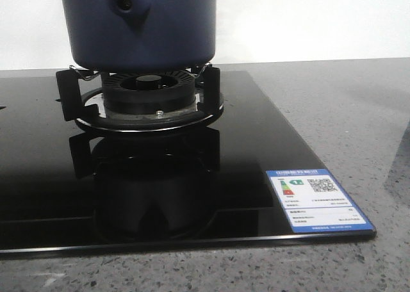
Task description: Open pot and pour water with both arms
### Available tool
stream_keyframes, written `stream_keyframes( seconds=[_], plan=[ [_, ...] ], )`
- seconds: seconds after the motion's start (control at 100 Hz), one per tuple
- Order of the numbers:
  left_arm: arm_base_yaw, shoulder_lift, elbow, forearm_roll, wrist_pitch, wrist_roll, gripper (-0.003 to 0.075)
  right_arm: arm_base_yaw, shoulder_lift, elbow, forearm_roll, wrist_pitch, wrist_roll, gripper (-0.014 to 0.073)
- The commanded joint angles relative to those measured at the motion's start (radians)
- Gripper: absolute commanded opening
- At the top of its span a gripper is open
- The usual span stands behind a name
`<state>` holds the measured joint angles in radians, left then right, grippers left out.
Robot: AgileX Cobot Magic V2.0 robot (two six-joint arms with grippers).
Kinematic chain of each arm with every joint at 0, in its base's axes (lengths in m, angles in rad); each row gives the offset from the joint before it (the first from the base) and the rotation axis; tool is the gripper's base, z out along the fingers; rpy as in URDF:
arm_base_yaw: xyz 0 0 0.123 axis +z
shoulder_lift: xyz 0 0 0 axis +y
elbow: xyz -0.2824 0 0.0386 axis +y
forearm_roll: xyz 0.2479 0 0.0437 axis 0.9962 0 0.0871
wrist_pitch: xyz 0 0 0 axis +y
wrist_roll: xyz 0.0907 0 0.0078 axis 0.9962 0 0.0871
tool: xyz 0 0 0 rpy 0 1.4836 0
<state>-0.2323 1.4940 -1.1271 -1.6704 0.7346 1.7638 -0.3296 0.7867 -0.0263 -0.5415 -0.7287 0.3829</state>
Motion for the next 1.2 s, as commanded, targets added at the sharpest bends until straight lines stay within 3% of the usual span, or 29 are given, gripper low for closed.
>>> stream_keyframes(
  seconds=[0.0,0.39,0.52,0.61,0.97,1.19],
  plan=[
    [-0.010,-0.038,-0.034,-0.084,0.032,0.002,0.0316,0.001,-0.002,-0.021,0.021,-0.066,-0.001,0.0631],
    [-0.010,-0.038,-0.034,-0.039,0.040,0.002,0.0330,0.001,-0.002,-0.021,0.021,-0.070,-0.001,0.0631],
    [-0.010,-0.038,-0.034,-0.039,0.040,0.002,0.0490,0.001,-0.002,-0.021,0.021,-0.071,-0.001,0.0631],
    [-0.010,-0.038,-0.034,-0.042,0.040,0.002,0.0559,0.001,-0.002,-0.021,0.021,-0.071,-0.001,0.0631],
    [0.010,-0.076,-0.114,-0.094,0.097,-0.005,0.0556,0.001,-0.002,-0.021,0.021,-0.104,-0.001,0.0631],
    [0.119,-0.202,-0.169,-0.094,0.095,-0.006,0.0554,0.032,-0.002,-0.023,0.021,-0.148,-0.001,0.0617]
  ],
)
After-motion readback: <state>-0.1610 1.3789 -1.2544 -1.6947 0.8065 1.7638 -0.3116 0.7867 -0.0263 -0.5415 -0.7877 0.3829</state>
